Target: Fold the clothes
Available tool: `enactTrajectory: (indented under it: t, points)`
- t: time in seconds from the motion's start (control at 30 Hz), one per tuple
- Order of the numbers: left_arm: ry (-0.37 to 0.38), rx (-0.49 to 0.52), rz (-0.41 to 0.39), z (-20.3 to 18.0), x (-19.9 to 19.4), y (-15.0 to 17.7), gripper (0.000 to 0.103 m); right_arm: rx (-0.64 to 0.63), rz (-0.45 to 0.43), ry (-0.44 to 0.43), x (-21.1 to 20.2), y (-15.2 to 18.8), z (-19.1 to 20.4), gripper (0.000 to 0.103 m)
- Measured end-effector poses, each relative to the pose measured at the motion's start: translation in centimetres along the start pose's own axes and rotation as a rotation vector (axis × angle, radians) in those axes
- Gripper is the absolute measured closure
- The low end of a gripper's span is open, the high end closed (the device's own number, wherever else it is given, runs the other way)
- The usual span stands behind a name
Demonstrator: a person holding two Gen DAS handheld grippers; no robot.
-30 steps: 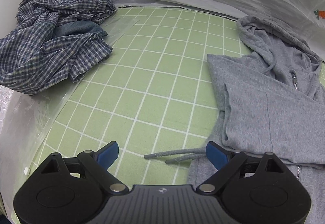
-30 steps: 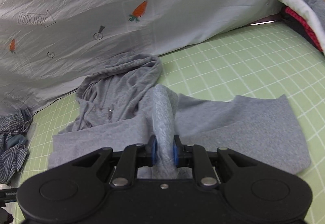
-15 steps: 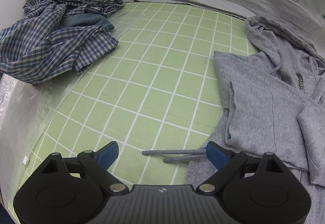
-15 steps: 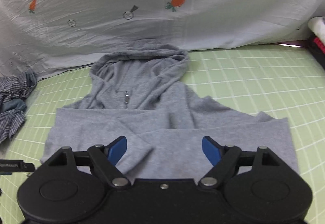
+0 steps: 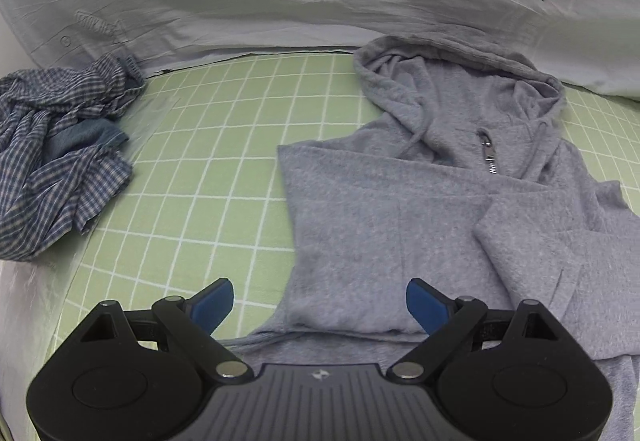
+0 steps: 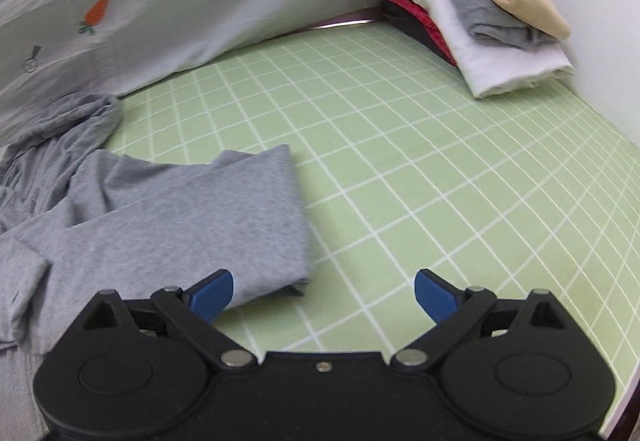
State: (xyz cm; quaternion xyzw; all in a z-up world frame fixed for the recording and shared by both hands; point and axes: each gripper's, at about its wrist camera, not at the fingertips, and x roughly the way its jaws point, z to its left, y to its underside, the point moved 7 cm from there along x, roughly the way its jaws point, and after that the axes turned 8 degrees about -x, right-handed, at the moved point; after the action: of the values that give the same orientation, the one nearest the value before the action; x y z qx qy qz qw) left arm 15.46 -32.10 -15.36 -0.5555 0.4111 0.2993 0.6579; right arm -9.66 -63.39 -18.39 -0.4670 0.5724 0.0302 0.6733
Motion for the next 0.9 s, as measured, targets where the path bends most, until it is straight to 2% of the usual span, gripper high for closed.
enactTrajectory:
  t: [0.13,0.2,0.23,0.37,0.43,0.5,0.57,0.63,0.77,0.9]
  points:
    - [0.090,0.048,0.012,-4.1,0.5,-0.9,0.011,0.068,0.034,0.055,1.4,0.2,-2.4,0.004]
    - [0.176,0.078,0.031,-6.1,0.4,-0.9,0.025,0.089,0.043,0.070,2.2,0.2,-3.1,0.003]
    - [0.219,0.093,0.041,-7.2,0.4,-0.9,0.029,0.095,0.046,0.076,2.5,0.1,-3.4,0.003]
    - [0.300,0.150,0.079,-10.0,0.7,0.1,0.042,0.116,0.062,0.089,3.4,0.0,-4.0,0.003]
    - [0.327,0.151,0.105,-10.6,1.2,0.7,0.053,0.126,0.068,0.095,3.6,0.1,-4.2,0.003]
    - [0.336,0.158,0.113,-10.9,1.6,1.1,0.082,0.130,0.072,0.098,3.6,0.3,-4.3,0.003]
    - [0.337,0.174,0.098,-11.0,1.7,1.1,0.096,0.130,0.076,0.102,3.6,0.5,-4.3,0.003]
    - [0.360,0.169,0.082,-10.8,1.3,0.9,0.098,0.128,0.077,0.106,3.4,0.6,-4.3,0.003]
    - [0.395,0.136,-0.014,-9.5,-1.2,-0.8,0.098,0.112,0.068,0.104,2.9,0.6,-3.9,0.003]
    - [0.418,0.034,-0.101,-6.7,-3.7,-3.1,0.098,0.074,0.052,0.088,2.2,0.5,-2.8,0.003]
